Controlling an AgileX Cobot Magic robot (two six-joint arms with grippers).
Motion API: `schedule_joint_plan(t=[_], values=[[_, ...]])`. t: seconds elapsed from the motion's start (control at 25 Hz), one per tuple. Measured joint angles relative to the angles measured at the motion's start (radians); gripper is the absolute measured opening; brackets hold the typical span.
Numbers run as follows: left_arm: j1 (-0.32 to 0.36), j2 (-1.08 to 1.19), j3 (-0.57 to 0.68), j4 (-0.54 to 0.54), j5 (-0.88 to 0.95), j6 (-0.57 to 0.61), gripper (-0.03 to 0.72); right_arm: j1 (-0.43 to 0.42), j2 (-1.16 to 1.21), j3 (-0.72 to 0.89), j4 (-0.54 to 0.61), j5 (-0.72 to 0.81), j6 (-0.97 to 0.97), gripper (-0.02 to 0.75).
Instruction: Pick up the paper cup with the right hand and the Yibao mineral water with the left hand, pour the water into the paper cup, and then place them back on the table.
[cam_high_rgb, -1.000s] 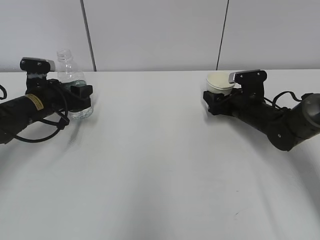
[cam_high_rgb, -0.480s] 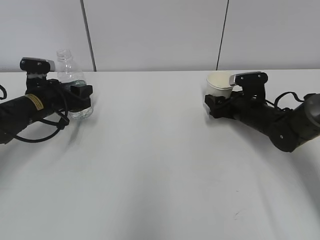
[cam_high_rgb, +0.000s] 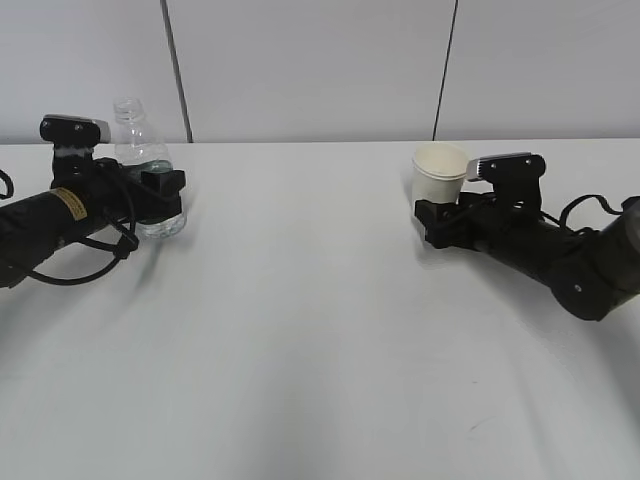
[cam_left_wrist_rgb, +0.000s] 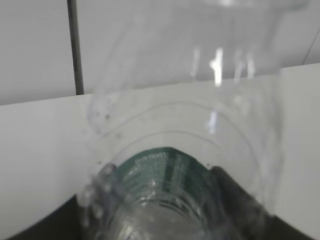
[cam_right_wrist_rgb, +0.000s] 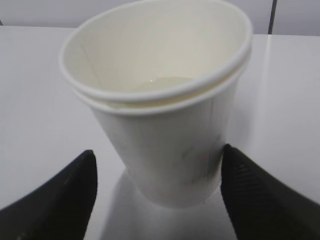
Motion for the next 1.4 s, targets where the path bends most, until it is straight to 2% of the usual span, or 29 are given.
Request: schedule_joint_plan(t=[0.64,0.72,0.92,1.04,1.4], values=[[0.000,0.000,0.000,0.000,0.000,0.001,0.352,0.000,-0.261,0.244,0.000,-0.028,0.000,0.595],[0.000,0.000,0.000,0.000,0.000,0.001,0.379,0.000,-0.301,0.263,0.000,-0.028,0.000,0.595],[0.000,0.000,0.000,0.000,0.003,0.001,0.516,0.000,-0.367,0.277,0.000,-0.030,0.000,0.595],[0.000,0.000,0.000,0.000,0.003,0.001,0.573,0.000,-0.387,0.280,0.000,-0.031,0.000,0.595],[0.000,-0.043,0.037,0.000,0.004,0.001,0.593,0.000,-0.392,0.280,0.000,-0.032,0.000,0.595]])
